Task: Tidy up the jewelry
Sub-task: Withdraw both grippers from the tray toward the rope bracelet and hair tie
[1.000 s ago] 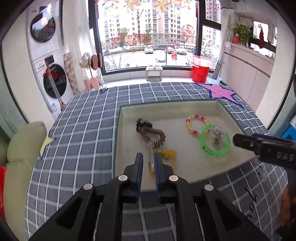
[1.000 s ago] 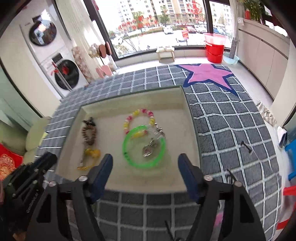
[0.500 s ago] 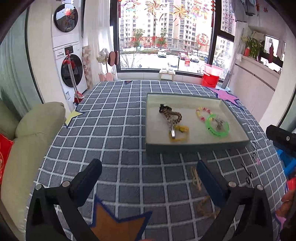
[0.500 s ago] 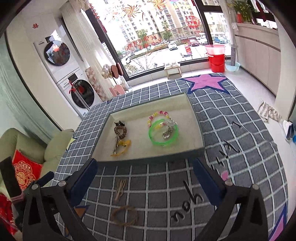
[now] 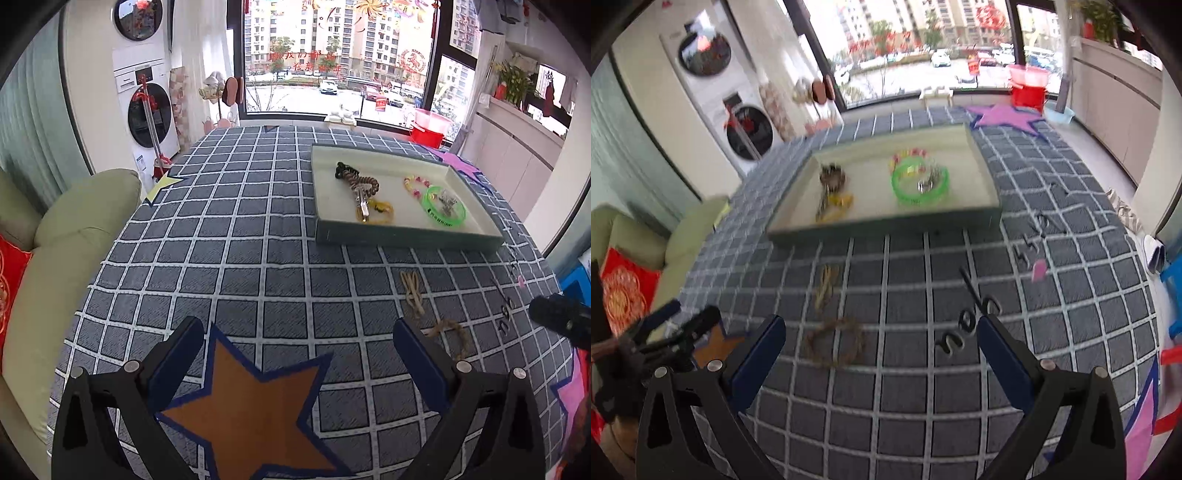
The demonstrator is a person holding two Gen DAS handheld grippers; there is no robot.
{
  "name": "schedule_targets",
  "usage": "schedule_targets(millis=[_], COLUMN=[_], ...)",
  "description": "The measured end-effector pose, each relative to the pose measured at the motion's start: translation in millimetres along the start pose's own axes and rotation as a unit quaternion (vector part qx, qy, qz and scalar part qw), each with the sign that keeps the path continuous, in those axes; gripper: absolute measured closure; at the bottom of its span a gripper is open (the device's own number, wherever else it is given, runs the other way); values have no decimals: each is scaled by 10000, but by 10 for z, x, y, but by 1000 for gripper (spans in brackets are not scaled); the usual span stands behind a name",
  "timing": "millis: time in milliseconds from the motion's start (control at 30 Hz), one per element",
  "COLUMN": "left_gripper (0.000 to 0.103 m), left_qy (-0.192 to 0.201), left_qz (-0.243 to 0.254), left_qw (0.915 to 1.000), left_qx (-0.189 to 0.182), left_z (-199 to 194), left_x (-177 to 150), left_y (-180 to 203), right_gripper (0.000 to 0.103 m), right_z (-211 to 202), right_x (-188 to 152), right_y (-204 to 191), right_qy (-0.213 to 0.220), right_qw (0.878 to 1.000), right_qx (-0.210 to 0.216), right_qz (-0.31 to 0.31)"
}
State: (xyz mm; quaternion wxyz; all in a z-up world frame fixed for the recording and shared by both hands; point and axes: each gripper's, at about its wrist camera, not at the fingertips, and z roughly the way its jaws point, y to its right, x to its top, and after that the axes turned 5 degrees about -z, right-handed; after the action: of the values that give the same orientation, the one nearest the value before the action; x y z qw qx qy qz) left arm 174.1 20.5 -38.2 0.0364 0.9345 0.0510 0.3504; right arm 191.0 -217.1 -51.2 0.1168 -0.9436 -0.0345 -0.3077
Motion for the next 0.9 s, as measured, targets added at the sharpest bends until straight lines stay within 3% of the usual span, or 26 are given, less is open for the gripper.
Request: schedule_targets(millis=[333,900], left_gripper=[0,0], left_qy=[-312,-926], left_qz=[-274,-254], left_qw=[9991,9935], left_qx=[-11,-619], left_z=[188,644], left_x=[54,237], left_y=[-135,156], right_gripper=[0,1], right_z=[259,396], right_x=[-170,-230], right_y=[169,74], right_qy=[-622,-678], right_qw=[9970,9956], right_qx=[-382,-639], right_qz=[262,-106])
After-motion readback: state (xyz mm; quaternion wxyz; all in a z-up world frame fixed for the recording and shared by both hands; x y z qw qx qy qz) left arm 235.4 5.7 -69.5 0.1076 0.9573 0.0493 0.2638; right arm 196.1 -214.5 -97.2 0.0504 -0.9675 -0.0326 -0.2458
